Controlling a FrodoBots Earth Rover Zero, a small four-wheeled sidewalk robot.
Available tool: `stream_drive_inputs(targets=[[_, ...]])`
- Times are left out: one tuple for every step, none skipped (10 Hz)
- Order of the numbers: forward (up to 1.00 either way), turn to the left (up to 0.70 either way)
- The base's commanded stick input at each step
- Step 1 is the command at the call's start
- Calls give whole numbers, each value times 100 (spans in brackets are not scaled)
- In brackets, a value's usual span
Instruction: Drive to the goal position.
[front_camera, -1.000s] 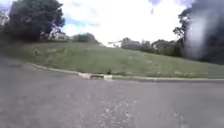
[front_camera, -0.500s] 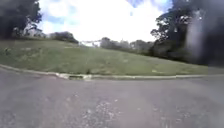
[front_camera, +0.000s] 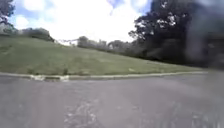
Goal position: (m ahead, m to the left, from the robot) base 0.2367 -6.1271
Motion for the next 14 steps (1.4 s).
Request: stream_drive_inputs(targets=[[70, -35], [70, -35], [70, -35], [70, -35], [70, -35], [70, -35], [70, -35], [70, -35], [70, -35], [70, -35], [70, -35], [70, -35], [70, -35], [70, -35]])
